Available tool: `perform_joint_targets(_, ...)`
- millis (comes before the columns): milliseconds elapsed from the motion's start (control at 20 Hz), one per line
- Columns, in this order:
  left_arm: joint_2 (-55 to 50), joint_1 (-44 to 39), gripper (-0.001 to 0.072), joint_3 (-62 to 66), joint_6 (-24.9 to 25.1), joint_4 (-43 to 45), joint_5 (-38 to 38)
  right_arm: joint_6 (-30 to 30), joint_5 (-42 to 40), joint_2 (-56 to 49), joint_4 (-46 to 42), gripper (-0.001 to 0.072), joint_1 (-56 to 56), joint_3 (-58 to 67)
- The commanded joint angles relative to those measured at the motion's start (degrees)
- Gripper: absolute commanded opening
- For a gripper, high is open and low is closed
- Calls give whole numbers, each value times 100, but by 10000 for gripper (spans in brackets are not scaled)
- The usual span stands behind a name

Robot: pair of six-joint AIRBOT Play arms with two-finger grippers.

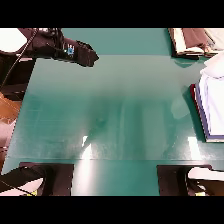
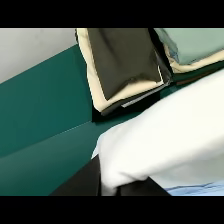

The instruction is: Fold the shirts.

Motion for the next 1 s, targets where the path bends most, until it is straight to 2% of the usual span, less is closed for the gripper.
perform_joint_targets(0,0,-2,28,0,15,-2,9,-11,315,570,-39,17,-201,-470)
perform_joint_targets(250,0,-2,28,0,17,-2,-2,-101,964,1436,-168,17,-903,-1749)
perform_joint_targets(500,0,-2,28,0,20,0,-4,-98,1274,2212,-1838,20,-1307,-3491)
perform_joint_targets(650,0,-2,28,0,63,0,-4,-98,1281,2542,-2271,44,-1495,-4487)
perform_joint_targets(700,0,-2,28,0,63,2,-4,-98,1290,2632,-2398,200,-1574,-4760)
perform_joint_targets(800,0,-2,28,0,63,2,-4,-92,1300,2750,-2594,631,-1720,-5121)
perform_joint_targets(850,0,-2,28,0,63,0,-4,-92,1298,2815,-2588,704,-1821,-5228)
perform_joint_targets(950,0,-2,28,0,61,0,-7,-48,1244,2955,-2555,701,-1926,-5123)
